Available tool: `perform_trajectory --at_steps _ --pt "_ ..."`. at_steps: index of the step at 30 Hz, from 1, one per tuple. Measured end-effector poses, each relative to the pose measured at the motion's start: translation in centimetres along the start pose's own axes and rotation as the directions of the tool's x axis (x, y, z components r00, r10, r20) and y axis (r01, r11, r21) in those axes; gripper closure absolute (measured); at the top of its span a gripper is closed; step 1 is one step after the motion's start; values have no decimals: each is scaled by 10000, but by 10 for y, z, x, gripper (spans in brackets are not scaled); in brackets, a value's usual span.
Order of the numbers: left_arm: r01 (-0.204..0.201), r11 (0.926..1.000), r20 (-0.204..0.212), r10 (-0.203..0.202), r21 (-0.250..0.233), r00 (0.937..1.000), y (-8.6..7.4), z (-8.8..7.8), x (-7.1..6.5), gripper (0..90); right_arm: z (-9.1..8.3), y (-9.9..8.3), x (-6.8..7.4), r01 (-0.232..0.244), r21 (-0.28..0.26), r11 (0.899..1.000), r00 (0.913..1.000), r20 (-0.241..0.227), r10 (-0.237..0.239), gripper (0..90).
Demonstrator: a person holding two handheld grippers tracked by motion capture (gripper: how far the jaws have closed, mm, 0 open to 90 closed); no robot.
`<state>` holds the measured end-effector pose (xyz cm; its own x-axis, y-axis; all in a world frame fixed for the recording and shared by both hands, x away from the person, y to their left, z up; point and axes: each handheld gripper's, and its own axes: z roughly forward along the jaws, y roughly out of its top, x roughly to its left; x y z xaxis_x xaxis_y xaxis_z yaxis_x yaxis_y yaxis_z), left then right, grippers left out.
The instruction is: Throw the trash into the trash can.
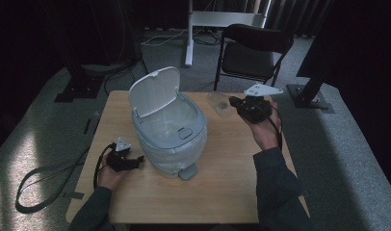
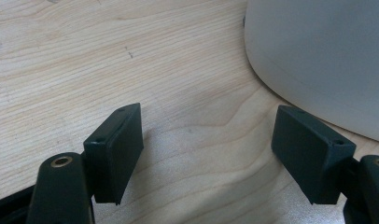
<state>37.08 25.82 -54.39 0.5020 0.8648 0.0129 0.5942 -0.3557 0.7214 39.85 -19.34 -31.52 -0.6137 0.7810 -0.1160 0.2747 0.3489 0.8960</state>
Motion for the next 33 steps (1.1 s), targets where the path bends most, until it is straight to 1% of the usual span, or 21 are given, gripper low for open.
perform_trajectory --at_steps 4,10,19,25,33 --pt "-1 10000 3 1 1 10000 0 0 0 252 -1 3 2 30 -51 10000 10000 -31 -30 860" --pt "-4 10000 2 4 0 10000 0 0 0 252 -4 9 7 247 -157 9996 9997 -71 -248 860" --pt "-1 10000 2 1 0 10000 0 0 0 252 -8 16 10 303 -311 9991 9995 -111 -307 860" --pt "-6 10000 1 6 4 10000 0 0 0 252 -7 20 16 431 -348 9985 9988 -211 -439 861" --pt "6 10000 4 -6 0 10000 0 0 0 252 -6 31 24 654 -450 9968 9974 -268 -667 860"
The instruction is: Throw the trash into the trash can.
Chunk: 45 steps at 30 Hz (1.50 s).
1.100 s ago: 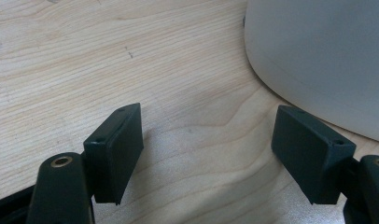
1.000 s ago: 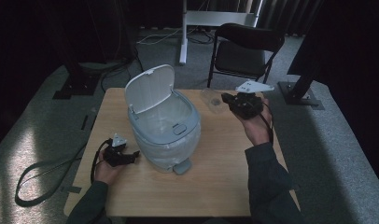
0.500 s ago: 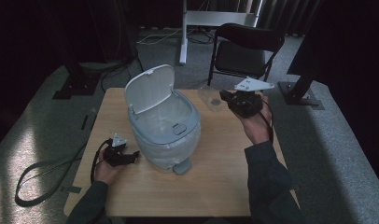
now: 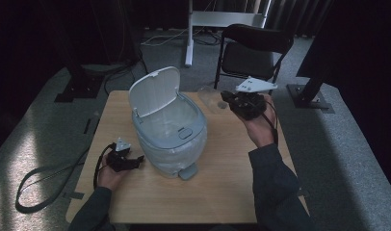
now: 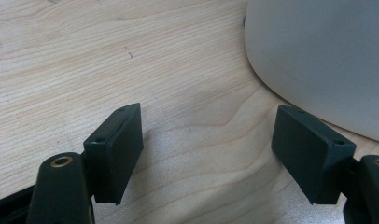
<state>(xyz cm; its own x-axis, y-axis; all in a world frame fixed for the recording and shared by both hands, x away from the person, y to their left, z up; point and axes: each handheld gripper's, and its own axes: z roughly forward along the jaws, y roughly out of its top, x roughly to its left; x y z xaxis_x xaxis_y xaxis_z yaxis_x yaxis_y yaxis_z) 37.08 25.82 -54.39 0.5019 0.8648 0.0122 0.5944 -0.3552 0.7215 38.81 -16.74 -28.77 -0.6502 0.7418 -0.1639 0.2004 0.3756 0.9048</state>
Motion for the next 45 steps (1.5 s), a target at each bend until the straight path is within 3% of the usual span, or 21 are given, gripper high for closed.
perform_trajectory --at_steps 24,37,39,40,45 --pt "-20 10000 3 20 2 10000 0 0 0 252 12 26 29 682 -234 9974 9958 -602 -695 860" --pt "-18 10000 7 18 2 10000 0 0 0 252 33 39 56 1189 -108 9928 9849 -1257 -1193 856" --pt "-20 10000 6 20 3 10000 0 0 0 252 39 40 59 1230 81 9924 9756 -1845 -1194 712" --pt "-20 10000 4 20 -1 10000 0 0 0 252 42 41 61 1284 164 9916 9753 -1834 -1232 688" --pt "-18 10000 6 18 1 10000 0 0 0 252 42 42 60 1097 5 9940 9794 -1708 -1080 668"
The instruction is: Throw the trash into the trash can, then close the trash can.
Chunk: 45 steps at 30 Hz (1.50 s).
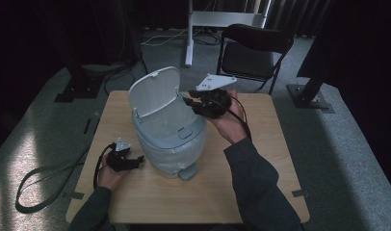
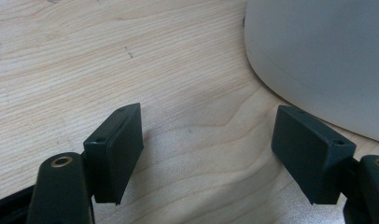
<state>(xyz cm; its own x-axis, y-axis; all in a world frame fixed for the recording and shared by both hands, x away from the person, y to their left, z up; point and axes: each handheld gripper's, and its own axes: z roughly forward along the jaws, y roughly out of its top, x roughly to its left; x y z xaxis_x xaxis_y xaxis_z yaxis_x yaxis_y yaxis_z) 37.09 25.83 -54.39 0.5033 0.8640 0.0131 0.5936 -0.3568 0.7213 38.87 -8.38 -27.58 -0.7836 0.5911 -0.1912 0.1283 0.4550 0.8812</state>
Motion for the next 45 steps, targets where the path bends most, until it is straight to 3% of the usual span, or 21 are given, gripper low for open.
perform_trajectory --at_steps 9,19,32,45 --pt "-8 10000 11 8 -1 10000 0 0 0 252 3 1 -9 -307 -4 9995 9994 158 307 678" --pt "-21 10000 26 21 0 10000 0 0 0 252 12 8 -17 -592 -367 9976 9982 101 596 694" --pt "-18 10000 22 18 -3 10000 0 0 0 252 14 11 -20 -634 -505 9967 9979 80 639 690" --pt "-13 10000 25 13 2 10000 0 0 0 252 15 11 -33 -1032 -646 9926 9932 471 1063 732"
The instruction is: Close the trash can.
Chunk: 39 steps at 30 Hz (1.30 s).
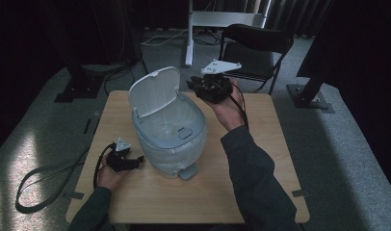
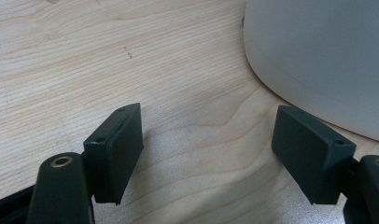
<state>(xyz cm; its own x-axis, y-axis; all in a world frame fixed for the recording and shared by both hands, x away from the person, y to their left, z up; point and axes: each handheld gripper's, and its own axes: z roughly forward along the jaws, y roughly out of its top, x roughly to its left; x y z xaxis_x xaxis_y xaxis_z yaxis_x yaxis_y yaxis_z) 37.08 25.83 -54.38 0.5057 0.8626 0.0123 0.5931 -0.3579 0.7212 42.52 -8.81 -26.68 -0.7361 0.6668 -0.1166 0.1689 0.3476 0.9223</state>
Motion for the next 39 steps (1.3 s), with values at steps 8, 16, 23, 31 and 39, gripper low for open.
perform_trajectory --at_steps 8,16,23,31,39 --pt "-1 10000 -3 1 0 10000 0 0 0 252 4 7 -2 -49 -130 9999 9996 293 52 776" --pt "-3 10000 -2 3 2 10000 0 0 0 252 14 12 -5 -343 -186 9992 9985 411 350 807" --pt "-3 10000 -1 3 1 10000 0 0 0 252 22 20 -6 -576 -387 9976 9978 314 588 836" --pt "-3 10000 -4 3 -1 10000 0 0 0 252 31 32 -6 -768 -539 9956 9958 455 793 869" --pt "-10 10000 0 10 4 10000 0 0 0 252 38 38 -8 -1679 -865 9820 9858 -166 1671 879"
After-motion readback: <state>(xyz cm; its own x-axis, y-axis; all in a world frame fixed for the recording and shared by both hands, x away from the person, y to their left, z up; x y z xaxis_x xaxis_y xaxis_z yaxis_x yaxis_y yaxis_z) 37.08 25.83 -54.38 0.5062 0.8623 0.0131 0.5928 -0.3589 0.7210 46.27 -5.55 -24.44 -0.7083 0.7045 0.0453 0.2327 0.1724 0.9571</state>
